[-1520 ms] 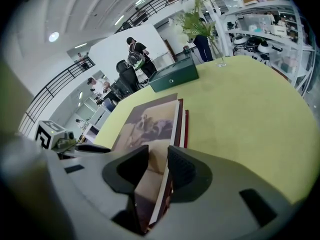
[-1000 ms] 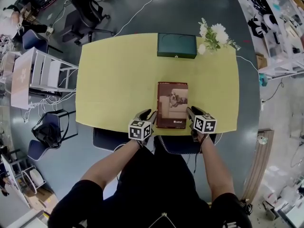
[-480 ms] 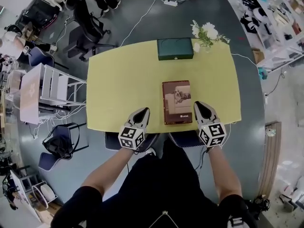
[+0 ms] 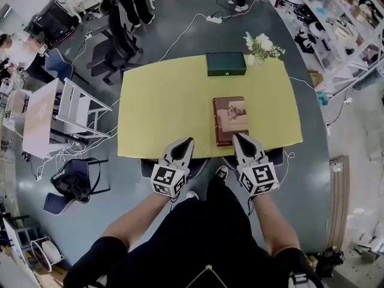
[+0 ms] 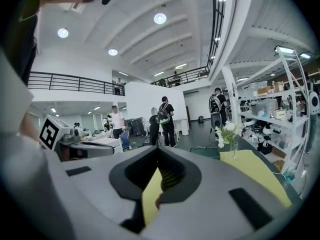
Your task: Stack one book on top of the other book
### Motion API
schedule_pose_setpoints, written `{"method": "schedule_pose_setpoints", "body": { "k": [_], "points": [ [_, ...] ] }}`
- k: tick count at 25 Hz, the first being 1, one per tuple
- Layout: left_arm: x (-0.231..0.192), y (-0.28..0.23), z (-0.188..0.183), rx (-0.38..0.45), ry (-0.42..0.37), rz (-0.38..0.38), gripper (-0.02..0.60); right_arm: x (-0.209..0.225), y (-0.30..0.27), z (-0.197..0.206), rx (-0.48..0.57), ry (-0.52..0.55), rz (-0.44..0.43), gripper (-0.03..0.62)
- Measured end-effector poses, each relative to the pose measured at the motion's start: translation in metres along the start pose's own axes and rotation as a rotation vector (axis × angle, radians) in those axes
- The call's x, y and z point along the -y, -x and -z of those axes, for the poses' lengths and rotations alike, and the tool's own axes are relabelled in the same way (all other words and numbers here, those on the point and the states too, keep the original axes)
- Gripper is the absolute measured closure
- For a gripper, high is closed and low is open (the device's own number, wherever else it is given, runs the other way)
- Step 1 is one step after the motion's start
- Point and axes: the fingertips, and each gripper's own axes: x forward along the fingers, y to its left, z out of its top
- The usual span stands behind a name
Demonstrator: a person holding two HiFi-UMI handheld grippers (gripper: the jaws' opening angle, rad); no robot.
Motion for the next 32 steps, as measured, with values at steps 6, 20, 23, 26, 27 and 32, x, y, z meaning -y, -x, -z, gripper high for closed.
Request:
{"method": "schedule_pose_setpoints", "body": {
  "k": [6,20,23,26,27,32],
  "points": [
    [0.020,0.070,-0.021,0.073,-0.049,0.013,0.572,-0.075,0.037,-0.025,0.039,0.041,-0.002,0.579],
    [0.057,0.155,-0.036,0.151,-0.011,0.079,0.572,-0.154,0.107,-0.040,0.060,0.070,-0.003,0.579],
    [0.065,0.158,-0.045,0.166,-0.010,0.071,0.572,-0.160,0.110,-0.049,0.071,0.080,-0.019,0.579],
    [0.074,0.156,-0.053,0.175,-0.020,0.065,0.572,-0.159,0.112,-0.053,0.069,0.079,-0.033,0.579],
    [0.078,0.154,-0.054,0.177,-0.026,0.066,0.572,-0.156,0.113,-0.054,0.067,0.074,-0.034,0.579],
    [0.097,0.148,-0.061,0.187,-0.038,0.079,0.572,-0.143,0.122,-0.060,0.078,0.086,-0.041,0.580]
  ]
}}
